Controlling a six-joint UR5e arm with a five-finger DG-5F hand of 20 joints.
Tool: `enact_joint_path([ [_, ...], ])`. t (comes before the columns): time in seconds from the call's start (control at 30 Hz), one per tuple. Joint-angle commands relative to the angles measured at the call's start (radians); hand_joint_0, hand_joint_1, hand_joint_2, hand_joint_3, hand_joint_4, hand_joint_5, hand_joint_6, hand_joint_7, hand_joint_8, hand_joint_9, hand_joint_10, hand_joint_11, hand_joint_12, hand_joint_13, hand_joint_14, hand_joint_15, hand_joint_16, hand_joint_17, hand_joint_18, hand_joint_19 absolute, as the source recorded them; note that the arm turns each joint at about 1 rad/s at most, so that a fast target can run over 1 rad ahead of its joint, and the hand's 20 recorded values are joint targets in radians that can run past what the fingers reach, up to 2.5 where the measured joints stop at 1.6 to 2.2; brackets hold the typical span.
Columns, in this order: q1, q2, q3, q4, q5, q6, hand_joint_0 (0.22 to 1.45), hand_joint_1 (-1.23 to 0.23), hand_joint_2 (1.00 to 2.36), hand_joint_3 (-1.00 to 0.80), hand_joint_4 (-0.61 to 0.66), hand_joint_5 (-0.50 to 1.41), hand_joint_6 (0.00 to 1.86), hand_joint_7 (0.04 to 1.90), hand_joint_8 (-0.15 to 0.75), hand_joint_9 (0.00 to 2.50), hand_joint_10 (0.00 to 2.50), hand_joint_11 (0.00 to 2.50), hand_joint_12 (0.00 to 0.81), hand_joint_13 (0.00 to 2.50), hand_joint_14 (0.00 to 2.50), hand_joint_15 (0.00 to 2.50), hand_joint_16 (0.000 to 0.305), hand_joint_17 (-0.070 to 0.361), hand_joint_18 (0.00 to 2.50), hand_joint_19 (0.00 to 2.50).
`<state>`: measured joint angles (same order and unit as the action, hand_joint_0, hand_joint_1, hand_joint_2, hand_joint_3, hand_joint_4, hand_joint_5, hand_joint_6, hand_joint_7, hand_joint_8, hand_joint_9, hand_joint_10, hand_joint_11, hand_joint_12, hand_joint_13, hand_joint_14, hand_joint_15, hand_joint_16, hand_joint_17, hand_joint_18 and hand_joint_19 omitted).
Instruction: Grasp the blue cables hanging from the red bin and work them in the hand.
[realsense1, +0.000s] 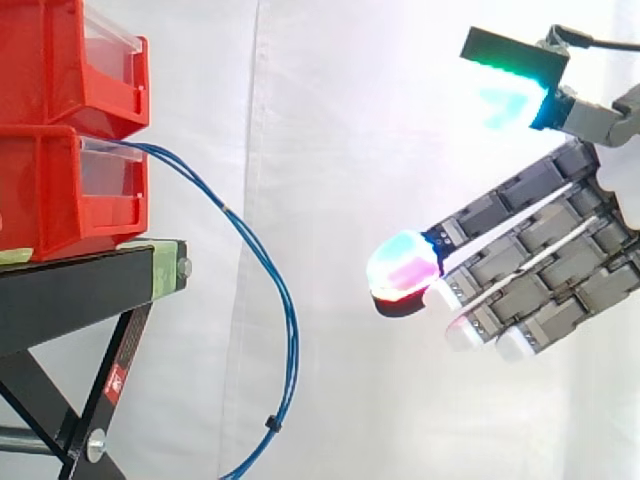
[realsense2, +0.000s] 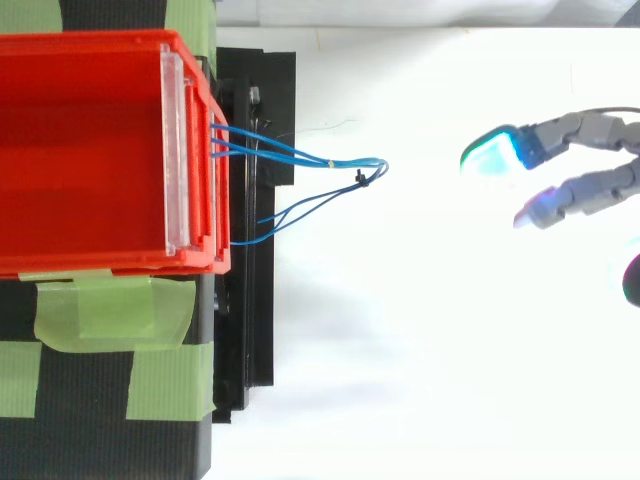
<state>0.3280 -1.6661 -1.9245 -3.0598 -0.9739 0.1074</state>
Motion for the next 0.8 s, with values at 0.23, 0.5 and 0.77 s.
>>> enact_joint_path([
  [0.23,0.006,-0.001,-0.117,0.25,0.089,0.046,0.64,-0.54,1.0,-1.0,0.12,-0.25,0.0,0.63,0.228,0.08,0.0,0.0,0.343,0.0,0.0,0.15,0.063,0.141,0.0,0.09],
  [0.5,0.008,-0.023,-0.137,0.397,0.133,0.038,0.62,-0.51,1.0,-1.0,0.1,-0.33,0.0,0.62,0.213,0.0,0.0,0.0,0.328,0.0,0.0,0.14,0.065,0.146,0.0,0.07],
  [0.77,0.011,-0.049,-0.137,0.484,0.141,0.047,0.62,-0.51,1.0,-1.0,0.11,-0.33,0.0,0.63,0.218,0.0,0.0,0.0,0.332,0.0,0.0,0.14,0.065,0.146,0.0,0.09],
])
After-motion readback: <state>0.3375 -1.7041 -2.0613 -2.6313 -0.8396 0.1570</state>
